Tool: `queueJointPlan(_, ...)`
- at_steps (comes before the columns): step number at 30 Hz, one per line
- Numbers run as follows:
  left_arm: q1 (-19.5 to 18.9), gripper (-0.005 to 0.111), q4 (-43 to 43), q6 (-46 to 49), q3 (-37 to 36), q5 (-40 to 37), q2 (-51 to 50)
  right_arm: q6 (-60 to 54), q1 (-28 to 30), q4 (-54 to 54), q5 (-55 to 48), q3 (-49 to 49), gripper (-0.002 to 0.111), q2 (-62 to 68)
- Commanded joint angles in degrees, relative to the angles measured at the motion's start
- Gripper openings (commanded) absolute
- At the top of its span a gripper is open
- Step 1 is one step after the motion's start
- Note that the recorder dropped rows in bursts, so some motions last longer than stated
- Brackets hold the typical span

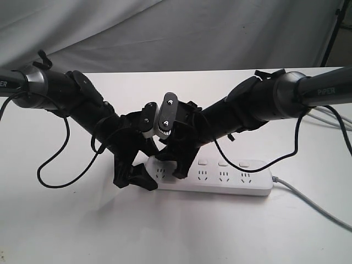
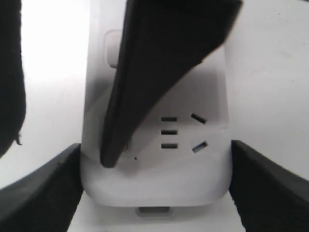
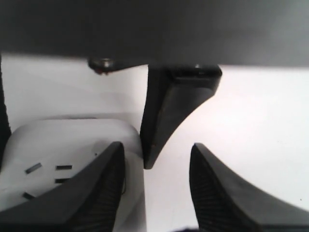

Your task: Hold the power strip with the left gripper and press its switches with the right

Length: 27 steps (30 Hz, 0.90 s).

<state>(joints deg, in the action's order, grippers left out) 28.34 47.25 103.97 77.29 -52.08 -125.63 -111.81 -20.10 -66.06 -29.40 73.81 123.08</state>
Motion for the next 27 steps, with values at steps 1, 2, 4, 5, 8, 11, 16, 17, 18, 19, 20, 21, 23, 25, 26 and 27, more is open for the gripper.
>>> queueJointPlan(1, 0.41, 0.067, 0.08, -0.27, 0.34, -0.24, 0.19, -1.02, 0.03, 2.52, 0.72, -0.67, 0.041, 0.28)
queueJointPlan(2, 0.41, 0.067, 0.08, -0.27, 0.34, -0.24, 0.19, -1.02, 0.03, 2.52, 0.72, -0.67, 0.041, -0.32)
queueJointPlan(4, 0.41, 0.067, 0.08, -0.27, 0.34, -0.24, 0.19, -1.02, 0.03, 2.52, 0.72, -0.67, 0.041, -1.37)
queueJointPlan(5, 0.41, 0.067, 0.08, -0.27, 0.34, -0.24, 0.19, -1.02, 0.13, 2.52, 0.72, -0.67, 0.041, -2.02)
queueJointPlan(8, 0.41, 0.067, 0.08, -0.27, 0.34, -0.24, 0.19, -1.02, 0.13, 2.52, 0.40, -0.67, 0.041, -3.61)
queueJointPlan(11, 0.41, 0.067, 0.08, -0.27, 0.34, -0.24, 0.19, -0.61, 0.47, 2.52, -0.13, -0.67, 0.041, -5.13)
queueJointPlan(16, 0.41, 0.067, 0.08, -0.27, 0.34, -0.24, 0.19, -0.19, 1.71, 2.76, -2.67, -0.78, 0.041, -6.46)
queueJointPlan(17, 0.41, 0.067, 0.08, -0.27, 0.34, -0.24, 0.19, -0.19, 2.06, 2.89, -2.67, -1.06, 0.041, -6.71)
queueJointPlan(18, 0.41, 0.067, 0.08, -0.27, 0.34, -0.24, 0.19, -0.19, 2.32, 2.89, -2.67, -1.35, 0.041, -7.23)
queueJointPlan(19, 0.41, 0.067, 0.08, -0.27, 0.34, -0.24, 0.19, -0.19, 2.75, 3.11, -2.67, -1.73, 0.041, -7.49)
queueJointPlan(20, 0.41, 0.067, 0.08, -0.27, 0.34, -0.24, 0.19, -0.19, 3.17, 2.94, -2.67, -2.03, 0.041, -7.93)
queueJointPlan(21, 0.41, 0.067, 0.08, -0.27, 0.34, -0.24, 0.19, -0.19, 3.54, 2.98, -2.67, -2.29, 0.041, -7.95)
queueJointPlan(23, 0.41, 0.067, 0.08, -0.27, 0.34, -0.24, 0.19, -0.19, 4.06, 2.72, -2.69, -2.70, 0.041, -8.10)
queueJointPlan(25, 0.41, 0.067, 0.08, -0.27, 0.34, -0.24, 0.19, 0.27, 4.06, 2.72, -2.83, -2.70, 0.041, -8.10)
queueJointPlan(26, 0.41, 0.067, 0.08, -0.27, 0.34, -0.24, 0.19, 0.34, 4.06, 2.72, -2.83, -2.70, 0.041, -8.10)
queueJointPlan(27, 0.41, 0.067, 0.08, -0.27, 0.34, -0.24, 0.19, 0.34, 4.06, 2.72, -2.83, -2.70, 0.041, -8.10)
